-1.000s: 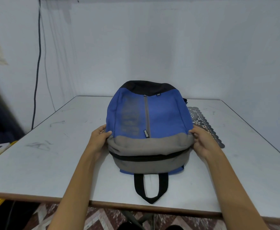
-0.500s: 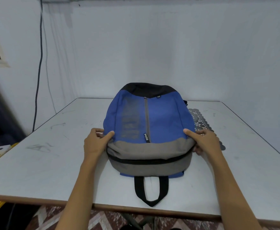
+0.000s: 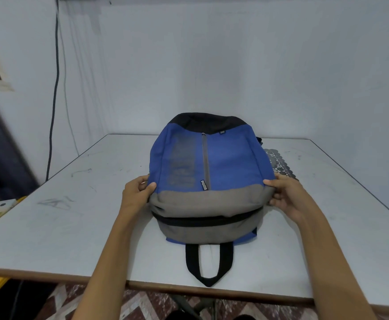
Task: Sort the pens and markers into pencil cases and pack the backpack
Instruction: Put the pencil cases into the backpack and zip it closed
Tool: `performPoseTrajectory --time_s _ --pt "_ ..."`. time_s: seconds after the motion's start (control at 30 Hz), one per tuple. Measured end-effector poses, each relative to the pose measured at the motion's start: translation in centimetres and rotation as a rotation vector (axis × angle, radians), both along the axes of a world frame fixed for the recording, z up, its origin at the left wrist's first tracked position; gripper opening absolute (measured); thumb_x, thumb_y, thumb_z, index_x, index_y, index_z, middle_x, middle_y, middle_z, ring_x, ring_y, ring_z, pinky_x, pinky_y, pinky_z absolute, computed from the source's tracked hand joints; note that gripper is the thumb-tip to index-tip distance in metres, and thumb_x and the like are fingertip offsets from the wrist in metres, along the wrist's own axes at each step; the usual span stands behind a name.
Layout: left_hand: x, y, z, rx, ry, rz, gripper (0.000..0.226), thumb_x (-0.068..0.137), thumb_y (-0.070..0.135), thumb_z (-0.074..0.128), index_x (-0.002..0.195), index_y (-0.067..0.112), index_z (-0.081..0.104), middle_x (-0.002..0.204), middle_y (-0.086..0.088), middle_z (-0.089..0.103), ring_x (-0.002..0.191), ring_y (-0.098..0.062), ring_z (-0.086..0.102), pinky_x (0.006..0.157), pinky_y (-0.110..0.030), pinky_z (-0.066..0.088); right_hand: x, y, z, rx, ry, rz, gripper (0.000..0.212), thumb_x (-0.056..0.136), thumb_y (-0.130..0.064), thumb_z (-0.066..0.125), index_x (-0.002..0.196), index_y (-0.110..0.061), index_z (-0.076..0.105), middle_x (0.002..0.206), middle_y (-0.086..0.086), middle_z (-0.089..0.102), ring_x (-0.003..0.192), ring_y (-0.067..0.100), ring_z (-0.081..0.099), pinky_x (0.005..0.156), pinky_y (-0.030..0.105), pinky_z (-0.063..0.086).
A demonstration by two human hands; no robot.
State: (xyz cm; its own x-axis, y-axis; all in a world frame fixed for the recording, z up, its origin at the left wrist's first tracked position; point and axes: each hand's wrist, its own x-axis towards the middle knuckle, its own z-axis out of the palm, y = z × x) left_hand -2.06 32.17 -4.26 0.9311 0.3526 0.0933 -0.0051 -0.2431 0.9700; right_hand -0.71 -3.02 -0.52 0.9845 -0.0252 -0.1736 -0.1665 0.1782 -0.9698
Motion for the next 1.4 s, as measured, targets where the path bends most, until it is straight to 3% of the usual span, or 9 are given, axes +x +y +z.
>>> performPoseTrajectory --time_s 0.17,0.4,0.47,0.53,0.73,0.87,0.97,1.13,1.4 --pt "0.2 0.3 -0.6 0.058 0.069 -0.001 0.020 0.093 0.011 0.062 0.113 0.013 0.063 0.108 -0.013 0.071 0.102 -0.029 0.067 0.097 -0.048 0.051 -0.1 0.2 -0.3 -0.211 0.076 -0.030 0.019 0.085 0.005 0.057 0.098 -0.007 0.064 0.077 0.009 0.062 0.049 0.018 0.050 0.038 0.024 0.047" --pt "0.0 -0.1 -0.6 0.190 0.048 0.059 0.026 0.092 0.016 0.064 0.117 0.008 0.063 0.105 -0.015 0.070 0.099 -0.031 0.066 0.090 -0.037 0.051 -0.3 0.4 -0.6 -0.490 -0.015 -0.101 0.021 0.084 -0.005 0.065 0.105 0.000 0.064 0.079 0.009 0.061 0.045 0.023 0.047 0.039 0.028 0.042" --pt "-0.2 -0.2 -0.3 0.229 0.004 0.122 0.032 0.091 0.025 0.066 0.120 0.013 0.062 0.106 -0.012 0.069 0.096 -0.028 0.064 0.091 -0.040 0.052 -0.6 0.7 -0.5 -0.689 -0.104 -0.181 0.027 0.085 -0.018 0.069 0.110 -0.009 0.067 0.083 0.004 0.063 0.062 0.021 0.056 0.054 0.026 0.044" --pt "-0.6 -0.5 0.0 0.265 -0.065 0.180 0.037 0.091 0.036 0.066 0.124 0.022 0.059 0.107 -0.003 0.067 0.099 -0.023 0.063 0.091 -0.040 0.050 -0.7 1.0 -0.5 -0.866 -0.224 -0.264 0.036 0.086 -0.027 0.069 0.119 -0.013 0.067 0.107 0.006 0.065 0.094 0.022 0.059 0.076 0.028 0.041" --pt "-0.9 -1.7 0.7 0.287 -0.307 0.041 0.052 0.092 0.048 0.058 0.138 0.025 0.051 0.151 0.013 0.036 0.138 -0.001 0.030 0.106 -0.011 0.024 -0.5 2.5 -0.8 -0.750 -0.534 -0.118 0.060 0.088 -0.042 0.064 0.143 -0.030 0.043 0.152 -0.008 0.034 0.141 0.008 0.027 0.110 0.026 0.023" --pt "-1.3 -2.6 0.0 0.532 -0.247 -0.204 0.079 0.080 0.075 0.035 0.144 0.029 0.043 0.153 0.019 0.032 0.145 0.006 0.011 0.121 -0.032 -0.005 -1.2 3.6 -1.0 -0.952 -0.557 0.134 0.076 0.078 -0.066 0.049 0.147 -0.036 0.034 0.158 -0.016 0.015 0.145 -0.004 0.000 0.121 0.041 -0.002" --pt "-2.1 -2.8 -0.6 0.710 -0.146 -0.271 0.100 0.072 0.091 0.019 0.148 0.029 0.038 0.155 0.019 0.029 0.146 0.006 0.002 0.122 -0.036 -0.008 -2.9 4.3 -1.5 -1.184 -0.515 0.289 0.085 0.075 -0.081 0.032 0.149 -0.041 0.022 0.159 -0.019 0.004 0.143 -0.007 -0.008 0.118 0.041 -0.015" --pt "-3.7 -2.9 -0.9 0.950 -0.010 -0.332 0.119 0.059 0.099 -0.003 0.154 0.031 0.019 0.159 0.020 0.005 0.145 0.003 -0.018 0.121 -0.039 -0.012 -5.9 4.9 -2.8 -1.411 -0.470 0.325 0.115 0.052 -0.096 -0.014 0.151 -0.043 0.012 0.160 -0.016 -0.005 0.143 -0.004 -0.015 0.118 0.042 -0.016" --pt "-6.1 -3.1 -1.7 0.926 0.008 -0.314 0.116 0.059 0.100 0.003 0.154 0.033 0.007 0.157 0.025 -0.004 0.142 0.008 -0.022 0.119 -0.030 -0.013 -8.7 5.4 -3.8 -1.442 -0.394 0.294 0.112 0.050 -0.092 -0.023 0.150 -0.045 -0.001 0.158 -0.018 -0.015 0.139 -0.004 -0.025 0.117 0.043 -0.018"
